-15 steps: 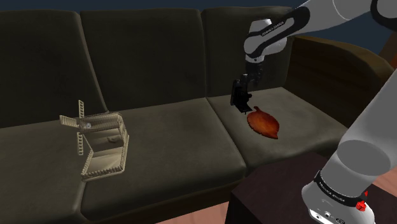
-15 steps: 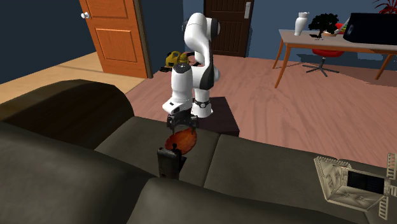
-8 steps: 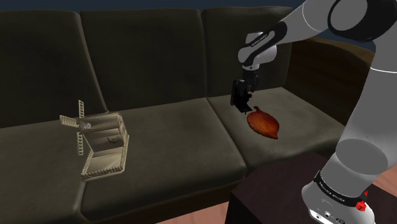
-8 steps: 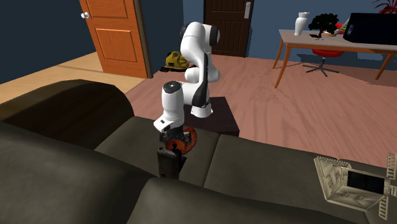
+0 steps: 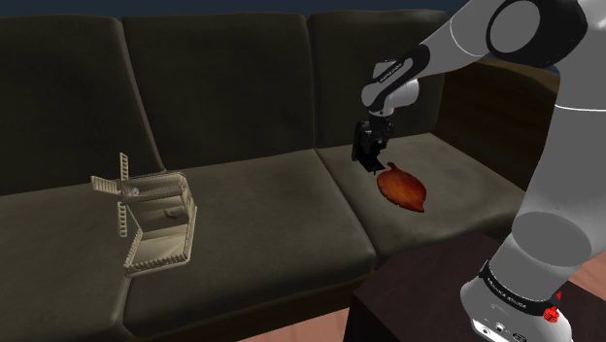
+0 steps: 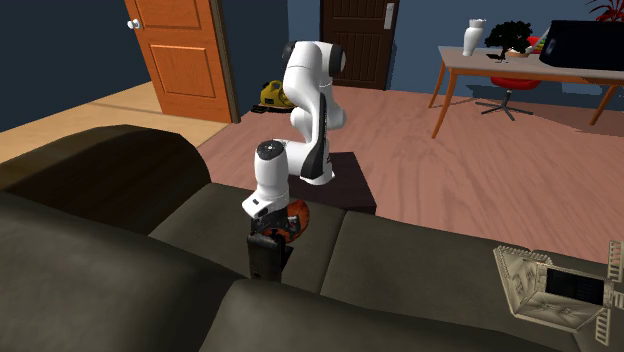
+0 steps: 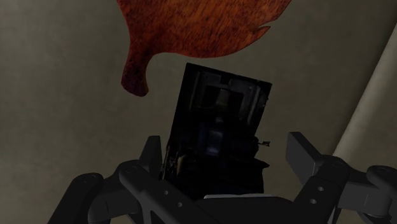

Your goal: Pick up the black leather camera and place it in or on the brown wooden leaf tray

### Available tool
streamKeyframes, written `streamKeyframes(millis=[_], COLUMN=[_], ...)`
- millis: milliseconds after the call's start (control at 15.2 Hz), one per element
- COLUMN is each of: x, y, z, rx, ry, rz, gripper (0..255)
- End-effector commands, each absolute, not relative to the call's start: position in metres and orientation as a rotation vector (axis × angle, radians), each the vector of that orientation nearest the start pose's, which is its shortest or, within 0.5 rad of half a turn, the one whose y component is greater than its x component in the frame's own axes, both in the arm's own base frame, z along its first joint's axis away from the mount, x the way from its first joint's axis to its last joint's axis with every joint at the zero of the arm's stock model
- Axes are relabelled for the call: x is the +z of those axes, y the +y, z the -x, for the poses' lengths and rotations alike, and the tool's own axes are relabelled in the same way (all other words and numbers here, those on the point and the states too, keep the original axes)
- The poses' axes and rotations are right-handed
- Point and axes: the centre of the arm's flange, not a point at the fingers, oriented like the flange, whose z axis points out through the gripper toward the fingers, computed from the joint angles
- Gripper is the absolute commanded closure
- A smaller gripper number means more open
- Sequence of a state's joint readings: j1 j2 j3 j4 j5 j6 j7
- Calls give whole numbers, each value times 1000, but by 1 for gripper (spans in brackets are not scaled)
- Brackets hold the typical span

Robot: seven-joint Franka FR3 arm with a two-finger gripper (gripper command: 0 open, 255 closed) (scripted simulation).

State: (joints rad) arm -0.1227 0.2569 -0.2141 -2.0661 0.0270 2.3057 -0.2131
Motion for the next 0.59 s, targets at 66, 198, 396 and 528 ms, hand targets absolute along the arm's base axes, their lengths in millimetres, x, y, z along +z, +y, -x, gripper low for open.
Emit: streamKeyframes(millis=[66,198,396,528], x=[309,309,309,309], y=[-190,-190,-190,-190], z=[-551,-551,-551,-551], rx=[31,31,31,31], ry=[215,215,215,215], rz=[3164,3164,3164,3164], gripper=[0,0,255,255])
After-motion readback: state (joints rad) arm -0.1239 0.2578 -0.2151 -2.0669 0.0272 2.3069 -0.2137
